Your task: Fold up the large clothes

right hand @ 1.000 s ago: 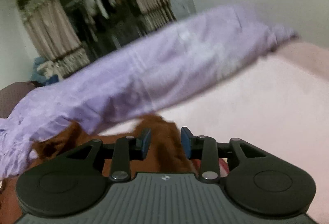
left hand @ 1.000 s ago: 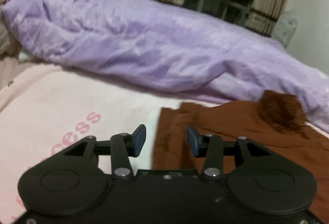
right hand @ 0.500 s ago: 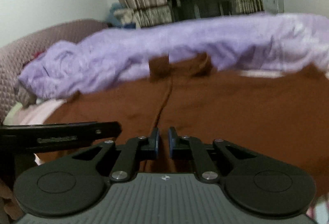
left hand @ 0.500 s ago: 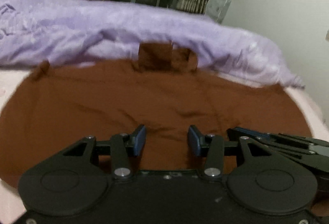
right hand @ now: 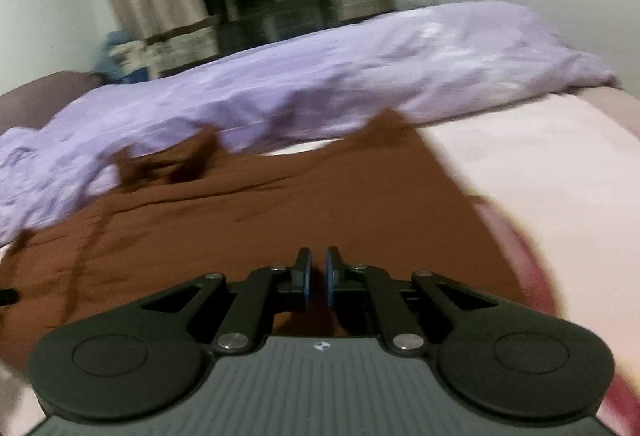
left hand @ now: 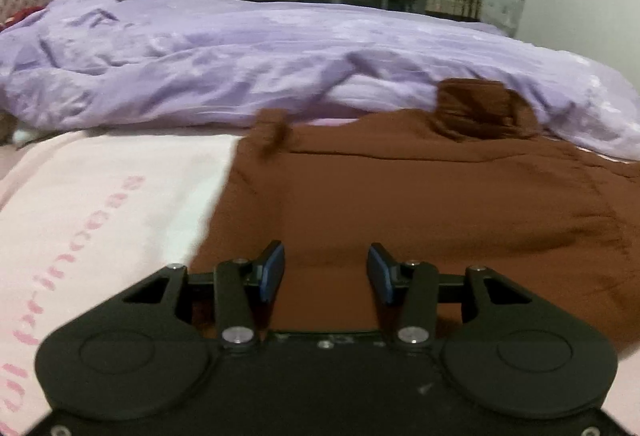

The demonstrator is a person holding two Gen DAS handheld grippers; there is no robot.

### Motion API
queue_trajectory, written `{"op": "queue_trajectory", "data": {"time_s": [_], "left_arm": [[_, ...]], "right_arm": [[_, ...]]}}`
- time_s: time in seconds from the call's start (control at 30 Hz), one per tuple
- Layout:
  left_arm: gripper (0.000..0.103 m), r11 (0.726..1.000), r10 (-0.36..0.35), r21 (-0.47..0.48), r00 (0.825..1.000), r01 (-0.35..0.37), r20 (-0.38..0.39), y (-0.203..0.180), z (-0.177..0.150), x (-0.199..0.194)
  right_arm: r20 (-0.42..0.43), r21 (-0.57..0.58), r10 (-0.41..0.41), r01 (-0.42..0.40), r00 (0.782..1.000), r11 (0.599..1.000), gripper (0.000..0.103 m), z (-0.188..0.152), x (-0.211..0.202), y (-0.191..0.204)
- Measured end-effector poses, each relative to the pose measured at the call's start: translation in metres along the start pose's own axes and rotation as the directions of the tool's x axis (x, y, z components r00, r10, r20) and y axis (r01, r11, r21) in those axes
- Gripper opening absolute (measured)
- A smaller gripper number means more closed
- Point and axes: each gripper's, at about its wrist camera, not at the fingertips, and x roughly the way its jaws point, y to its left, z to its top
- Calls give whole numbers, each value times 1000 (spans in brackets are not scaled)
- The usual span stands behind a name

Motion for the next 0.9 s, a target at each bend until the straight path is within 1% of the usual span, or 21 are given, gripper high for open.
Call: {"op": "queue_trajectory", "data": {"time_s": [0.03, 0.07, 0.1, 0.17, 0.2, 0.23, 0.3, 0.4, 0.43, 0.5, 0.53, 0.6, 0.67, 0.73, 0.8, 0.83, 0.9], "left_arm": [[47, 1000, 10, 5, 1000, -10, -1, 3, -1, 1], [48, 1000, 11, 11, 1000, -11, -3, 5, -3, 3], [48, 1000, 4, 5, 1000, -4, -6, 7, -8, 2], [48, 1000, -2, -20, 1000, 2, 2, 8, -15, 5], [48, 1000, 5, -10, 1000, -5, 15, 7, -18, 4], [48, 1000, 13, -4, 1000, -13, 22, 4, -17, 8], [48, 1000, 19, -8, 1000, -19, 21, 2, -16, 10], [47, 1000, 12, -18, 1000, -12, 10, 3, -5, 4], [47, 1000, 3, -11, 1000, -3, 17, 3, -1, -1], [48, 1000, -13, 4, 999, 13, 42, 2, 12, -6], [48, 1000, -13, 5, 998, 13, 54, 2, 19, -6], [48, 1000, -5, -3, 999, 5, 53, 2, 33, 1], [48, 1000, -7, -28, 999, 8, 33, 5, 44, 14], [48, 998, -9, -69, 1000, 8, -10, 10, 51, 31], [48, 993, -33, -120, 997, 24, -74, 15, 55, 49], [48, 991, -37, -134, 995, 24, -91, 17, 54, 56], [50, 990, -35, -141, 995, 21, -97, 18, 48, 63]], "right_arm": [[2, 15, -17, 17, 1000, 1000, 7, -1, 2, -8], [1, 31, -26, 26, 1000, 999, 2, -2, 3, -17], [-1, 51, -19, 19, 1000, 998, 0, -5, 6, -24], [-3, 101, 20, -20, 1000, 995, 0, -11, 14, -36], [4, 123, 34, -34, 999, 992, 0, -13, 16, -43], [18, 128, 38, -40, 999, 991, 0, -16, 16, -44], [28, 108, 23, -26, 999, 994, 0, -18, 17, -40], [15, 87, -3, 2, 1000, 996, 0, -9, 15, -32], [17, 86, -2, 0, 1000, 996, 2, -3, 12, -32], [47, 76, -1, -2, 999, 997, 13, 11, 8, -28], [63, 69, -10, 6, 998, 998, 15, 17, 8, -26], [94, 56, -31, 26, 995, 998, 16, 33, 11, -23], [105, 51, -34, 28, 994, 998, 16, 47, 20, -22], [81, 45, -47, 44, 996, 998, 16, 56, 35, -23], [46, 38, -64, 62, 997, 997, 16, 57, 50, -25], [22, 25, -81, 80, 996, 996, 16, 56, 59, -26], [-6, 10, -102, 103, 995, 995, 15, 49, 69, -28]]}}
